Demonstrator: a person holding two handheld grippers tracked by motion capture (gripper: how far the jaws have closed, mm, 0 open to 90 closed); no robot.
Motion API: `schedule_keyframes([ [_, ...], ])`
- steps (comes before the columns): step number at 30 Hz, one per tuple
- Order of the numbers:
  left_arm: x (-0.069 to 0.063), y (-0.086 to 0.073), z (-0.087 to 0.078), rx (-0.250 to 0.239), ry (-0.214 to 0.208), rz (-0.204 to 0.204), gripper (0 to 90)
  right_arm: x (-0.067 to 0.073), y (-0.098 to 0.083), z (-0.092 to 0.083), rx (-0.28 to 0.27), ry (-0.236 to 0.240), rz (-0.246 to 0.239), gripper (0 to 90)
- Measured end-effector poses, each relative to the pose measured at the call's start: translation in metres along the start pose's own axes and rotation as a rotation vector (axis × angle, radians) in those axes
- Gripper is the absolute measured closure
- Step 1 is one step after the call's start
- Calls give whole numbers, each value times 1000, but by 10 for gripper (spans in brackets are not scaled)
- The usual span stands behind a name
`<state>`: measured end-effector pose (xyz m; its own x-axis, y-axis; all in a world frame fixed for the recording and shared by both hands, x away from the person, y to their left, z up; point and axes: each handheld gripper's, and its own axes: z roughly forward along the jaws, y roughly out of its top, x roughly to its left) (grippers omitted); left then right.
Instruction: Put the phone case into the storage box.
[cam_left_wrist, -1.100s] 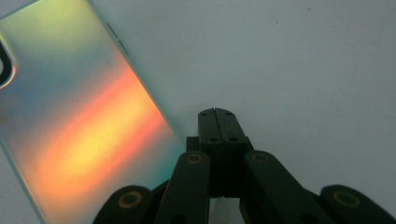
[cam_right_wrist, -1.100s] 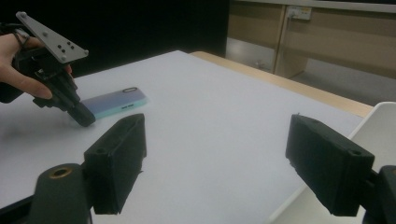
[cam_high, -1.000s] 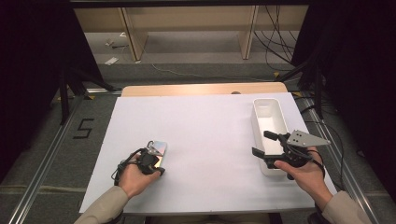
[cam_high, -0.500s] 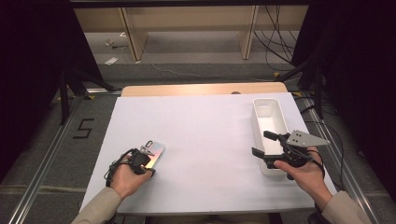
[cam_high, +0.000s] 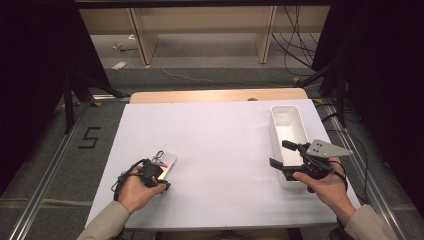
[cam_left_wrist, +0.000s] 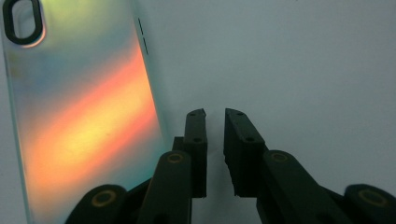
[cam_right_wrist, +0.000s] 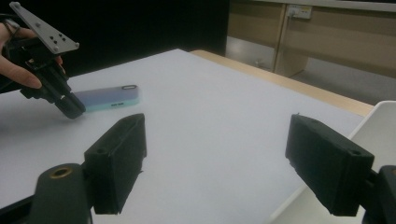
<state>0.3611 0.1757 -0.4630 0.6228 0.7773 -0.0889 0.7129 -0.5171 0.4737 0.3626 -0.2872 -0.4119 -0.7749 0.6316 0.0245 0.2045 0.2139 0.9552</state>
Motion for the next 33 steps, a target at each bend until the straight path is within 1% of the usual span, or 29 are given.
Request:
schedule_keyframes([
  [1, -1, 2, -3, -22, -5, 12, 753, 0, 0, 0, -1, 0, 1, 212],
  [4, -2, 3, -4, -34, -1, 17, 709, 0, 0, 0, -1, 1, 1, 212],
  [5, -2, 4, -4, -45, 6, 22, 654, 0, 0, 0, -2, 1, 1, 212],
  [6, -2, 4, -4, -55, 10, 22, 654, 0, 0, 0, -2, 1, 1, 212],
  [9, 1, 6, -6, -90, 23, 4, 552, 0, 0, 0, -3, 1, 1, 212],
  [10, 2, 7, -6, -99, 36, -2, 517, 0, 0, 0, -2, 2, 1, 212],
  [11, 3, 7, -6, -100, 49, -2, 430, 0, 0, 0, -1, 1, 1, 212],
  [12, 4, 8, -6, -97, 61, -10, 430, 0, 0, 0, -1, 1, 1, 212],
  [14, 7, 9, -6, -80, 79, -18, 325, 0, 0, 0, 0, 2, 2, 212],
  [15, 8, 9, -5, -72, 91, -22, 234, 0, 0, 0, 0, 2, 2, 212],
  [16, 9, 10, -5, -65, 102, -28, 234, 0, 0, 0, 0, 2, 2, 212],
  [18, 14, 11, -4, -53, 123, -40, 135, 0, 0, 1, 1, 2, 3, 211],
  [19, 16, 11, -4, -42, 137, -39, 103, 0, 0, 1, 1, 2, 3, 212],
  [20, 19, 12, -4, -33, 148, -44, 103, 0, 0, 1, 1, 2, 3, 212],
  [21, 21, 13, -4, -31, 156, -55, 63, 0, 0, 1, 1, 2, 4, 212],
  [24, 28, 15, -4, -9, 166, -71, 23, 0, 0, 1, 1, 2, 5, 211],
  [27, 37, 19, 0, 22, 180, -71, 0, 0, 0, 1, 1, 2, 6, 211],
  [28, 37, 19, 0, 22, 180, -71, 0, 0, 0, 1, 1, 2, 6, 211],
  [30, 39, 21, 2, 46, 187, -64, 0, 0, 1, 1, -2, 0, 6, 211],
  [33, 41, 24, 4, 61, 187, -63, 0, 0, 1, 1, -1, 1, 7, 211],
])
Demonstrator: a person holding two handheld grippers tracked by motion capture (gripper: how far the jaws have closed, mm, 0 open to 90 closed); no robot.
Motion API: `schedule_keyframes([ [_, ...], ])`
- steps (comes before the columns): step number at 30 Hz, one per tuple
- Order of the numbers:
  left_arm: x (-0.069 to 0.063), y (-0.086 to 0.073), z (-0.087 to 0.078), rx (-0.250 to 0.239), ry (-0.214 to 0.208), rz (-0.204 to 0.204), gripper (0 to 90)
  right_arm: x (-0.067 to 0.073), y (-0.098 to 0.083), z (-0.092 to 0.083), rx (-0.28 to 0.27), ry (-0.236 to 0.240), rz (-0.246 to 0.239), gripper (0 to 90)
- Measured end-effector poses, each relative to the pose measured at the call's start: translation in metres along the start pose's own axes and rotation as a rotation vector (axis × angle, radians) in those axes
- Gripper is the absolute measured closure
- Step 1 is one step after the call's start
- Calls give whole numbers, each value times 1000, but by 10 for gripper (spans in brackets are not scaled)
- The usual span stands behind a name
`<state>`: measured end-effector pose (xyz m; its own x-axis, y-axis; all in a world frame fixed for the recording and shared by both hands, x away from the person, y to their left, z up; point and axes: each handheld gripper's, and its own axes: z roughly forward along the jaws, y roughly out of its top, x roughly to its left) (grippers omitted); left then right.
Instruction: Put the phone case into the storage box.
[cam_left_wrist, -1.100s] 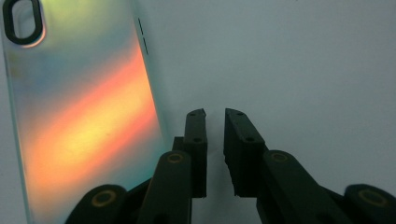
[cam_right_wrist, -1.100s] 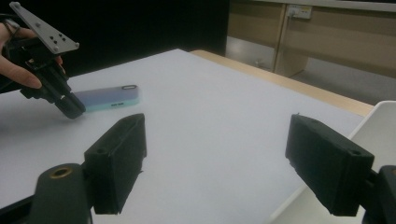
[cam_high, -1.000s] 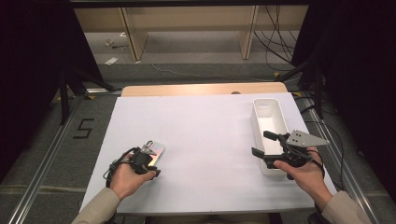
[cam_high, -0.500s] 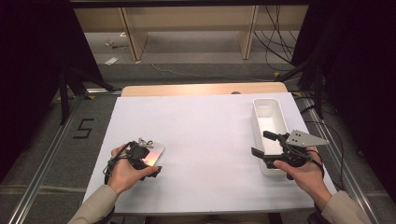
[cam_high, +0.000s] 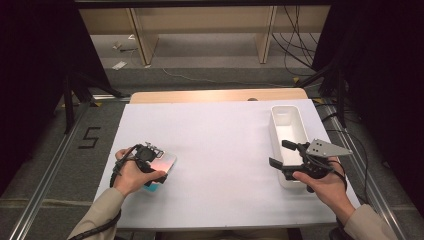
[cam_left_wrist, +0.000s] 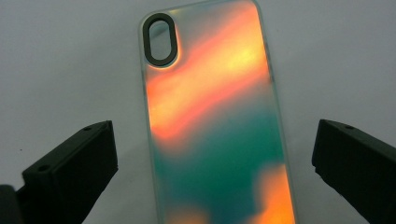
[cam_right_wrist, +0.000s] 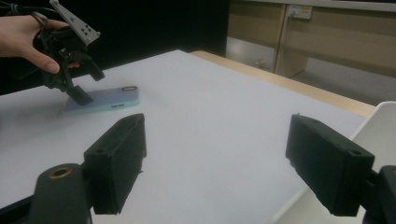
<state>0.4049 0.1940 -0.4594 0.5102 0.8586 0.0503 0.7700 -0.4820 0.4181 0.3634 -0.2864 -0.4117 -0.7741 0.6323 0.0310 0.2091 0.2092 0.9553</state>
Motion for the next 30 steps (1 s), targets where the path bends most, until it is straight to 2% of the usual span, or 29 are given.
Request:
schedule_keyframes([
  [6, 0, 4, 6, 49, -5, 21, 0, 0, 0, 0, -1, -1, -1, 211],
  [10, 1, 5, 10, 66, 8, 25, 0, 0, 0, 0, 0, 1, -2, 210],
  [16, 3, 5, 14, 98, 0, 36, 0, 0, 0, 0, -1, 0, -2, 210],
  [24, 6, 4, 18, 113, -16, 6, 8, 0, 0, 1, 1, 1, -4, 210],
  [30, 7, 5, 20, 130, -23, 7, 8, 0, 0, 1, 2, 1, -5, 210],
])
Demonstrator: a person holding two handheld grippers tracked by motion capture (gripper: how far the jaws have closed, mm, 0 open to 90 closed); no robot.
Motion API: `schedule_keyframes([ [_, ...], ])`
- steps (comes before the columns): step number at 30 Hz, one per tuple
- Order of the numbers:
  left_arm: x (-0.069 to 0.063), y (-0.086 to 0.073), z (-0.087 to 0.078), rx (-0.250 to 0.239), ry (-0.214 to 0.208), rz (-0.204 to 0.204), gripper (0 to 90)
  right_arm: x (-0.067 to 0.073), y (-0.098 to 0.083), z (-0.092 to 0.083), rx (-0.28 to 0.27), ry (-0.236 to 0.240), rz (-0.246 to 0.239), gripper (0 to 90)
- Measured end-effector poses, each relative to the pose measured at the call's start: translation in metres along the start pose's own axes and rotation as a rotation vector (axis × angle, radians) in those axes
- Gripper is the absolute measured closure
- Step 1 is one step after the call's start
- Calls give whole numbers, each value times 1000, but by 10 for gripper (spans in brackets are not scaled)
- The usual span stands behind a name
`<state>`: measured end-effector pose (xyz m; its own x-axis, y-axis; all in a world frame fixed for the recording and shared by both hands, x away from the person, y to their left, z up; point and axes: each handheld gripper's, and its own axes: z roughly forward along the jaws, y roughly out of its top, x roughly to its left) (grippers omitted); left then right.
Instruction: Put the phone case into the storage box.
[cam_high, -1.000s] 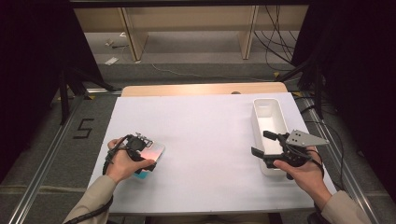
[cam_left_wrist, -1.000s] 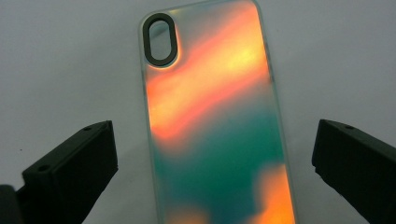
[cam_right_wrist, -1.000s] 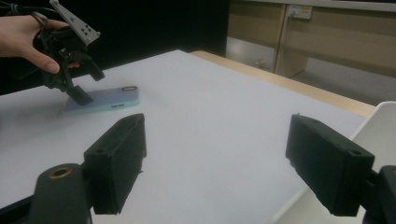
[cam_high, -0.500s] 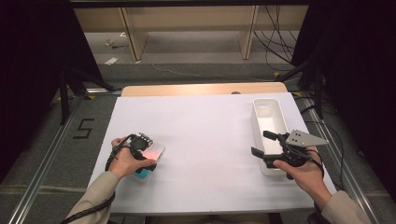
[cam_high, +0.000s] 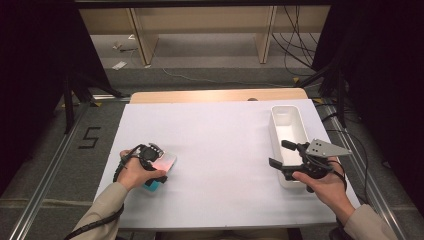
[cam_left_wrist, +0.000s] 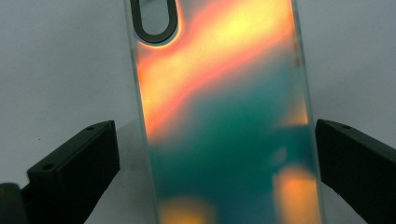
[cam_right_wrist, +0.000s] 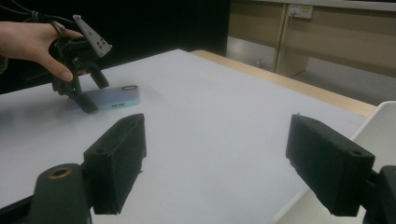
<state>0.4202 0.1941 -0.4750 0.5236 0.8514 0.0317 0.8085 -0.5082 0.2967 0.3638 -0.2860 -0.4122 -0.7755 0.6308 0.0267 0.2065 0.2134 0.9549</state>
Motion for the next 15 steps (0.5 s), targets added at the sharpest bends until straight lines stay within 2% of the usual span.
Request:
schedule_keyframes([
  [5, 1, 1, 1, 12, -10, -13, 14, 0, 0, 0, 3, 2, 0, 210],
  [7, 2, 1, 1, 12, -23, -33, 17, 0, 0, 0, 3, 2, -1, 209],
  [15, 4, 3, 1, 35, -45, -41, 39, 0, 0, 1, 1, 3, 0, 209],
])
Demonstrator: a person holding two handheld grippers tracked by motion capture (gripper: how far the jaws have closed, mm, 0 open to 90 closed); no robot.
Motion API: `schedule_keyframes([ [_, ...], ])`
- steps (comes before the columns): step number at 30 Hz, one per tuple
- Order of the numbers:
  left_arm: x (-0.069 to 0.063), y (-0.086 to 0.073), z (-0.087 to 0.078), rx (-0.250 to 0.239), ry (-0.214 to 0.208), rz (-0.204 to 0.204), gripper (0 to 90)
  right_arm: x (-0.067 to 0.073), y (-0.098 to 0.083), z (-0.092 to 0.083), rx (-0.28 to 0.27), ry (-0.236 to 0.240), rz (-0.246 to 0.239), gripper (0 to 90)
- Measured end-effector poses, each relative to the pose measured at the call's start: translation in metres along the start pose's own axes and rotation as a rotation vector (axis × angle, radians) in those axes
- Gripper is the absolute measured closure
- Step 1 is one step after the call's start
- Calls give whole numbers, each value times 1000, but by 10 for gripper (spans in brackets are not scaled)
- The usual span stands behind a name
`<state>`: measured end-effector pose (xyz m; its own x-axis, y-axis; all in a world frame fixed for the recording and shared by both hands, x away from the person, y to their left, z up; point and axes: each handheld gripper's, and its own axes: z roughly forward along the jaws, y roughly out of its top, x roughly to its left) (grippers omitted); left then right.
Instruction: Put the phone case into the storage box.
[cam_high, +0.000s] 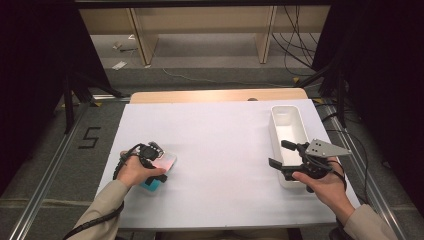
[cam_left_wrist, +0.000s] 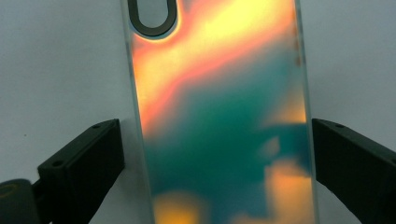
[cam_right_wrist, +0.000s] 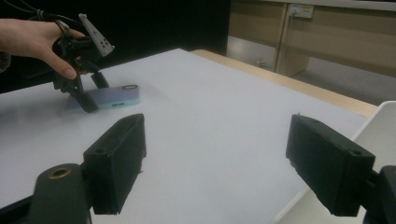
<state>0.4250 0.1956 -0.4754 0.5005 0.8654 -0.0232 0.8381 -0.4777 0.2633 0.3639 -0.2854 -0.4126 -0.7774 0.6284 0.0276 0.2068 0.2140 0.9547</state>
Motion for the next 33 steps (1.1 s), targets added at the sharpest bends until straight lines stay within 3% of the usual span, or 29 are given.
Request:
schedule_keyframes([
  [33, -4, 4, -3, 32, 4, -15, 142, 0, 0, 0, 2, 2, -1, 206],
])
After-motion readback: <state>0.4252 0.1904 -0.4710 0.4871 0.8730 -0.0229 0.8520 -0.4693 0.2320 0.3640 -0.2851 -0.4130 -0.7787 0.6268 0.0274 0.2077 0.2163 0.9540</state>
